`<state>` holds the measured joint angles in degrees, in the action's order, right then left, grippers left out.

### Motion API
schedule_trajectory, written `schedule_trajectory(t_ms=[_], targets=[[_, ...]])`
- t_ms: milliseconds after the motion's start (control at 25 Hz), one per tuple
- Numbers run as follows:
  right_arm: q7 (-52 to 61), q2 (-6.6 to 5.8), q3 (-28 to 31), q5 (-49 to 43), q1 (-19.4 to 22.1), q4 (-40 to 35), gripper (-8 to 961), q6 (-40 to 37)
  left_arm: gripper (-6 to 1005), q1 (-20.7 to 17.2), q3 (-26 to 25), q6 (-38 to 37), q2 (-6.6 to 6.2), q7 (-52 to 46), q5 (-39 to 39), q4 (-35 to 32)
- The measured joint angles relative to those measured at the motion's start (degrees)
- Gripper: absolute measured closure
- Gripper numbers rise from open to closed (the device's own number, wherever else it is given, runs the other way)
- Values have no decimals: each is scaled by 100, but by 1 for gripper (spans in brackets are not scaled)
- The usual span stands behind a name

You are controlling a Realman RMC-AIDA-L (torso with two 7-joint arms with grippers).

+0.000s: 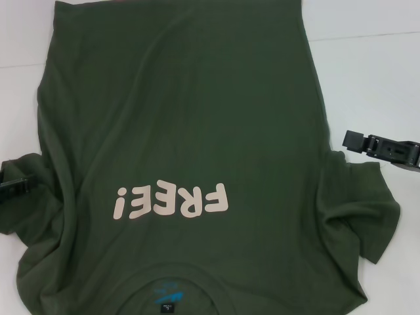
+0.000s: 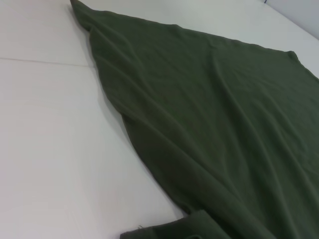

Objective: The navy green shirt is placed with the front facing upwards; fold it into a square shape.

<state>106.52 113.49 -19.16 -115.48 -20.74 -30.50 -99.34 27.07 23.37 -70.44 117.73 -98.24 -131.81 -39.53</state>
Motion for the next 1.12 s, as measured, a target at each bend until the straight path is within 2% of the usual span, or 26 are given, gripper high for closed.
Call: schedule_trajectory(t_ms=[680, 1120], targets=[[0, 2, 0, -1, 0, 0, 127, -3, 126, 41, 63, -298, -5, -7, -30, 17], [0, 10, 0, -1, 9, 0, 127, -6, 221, 22, 6, -271, 34, -80, 35, -57]])
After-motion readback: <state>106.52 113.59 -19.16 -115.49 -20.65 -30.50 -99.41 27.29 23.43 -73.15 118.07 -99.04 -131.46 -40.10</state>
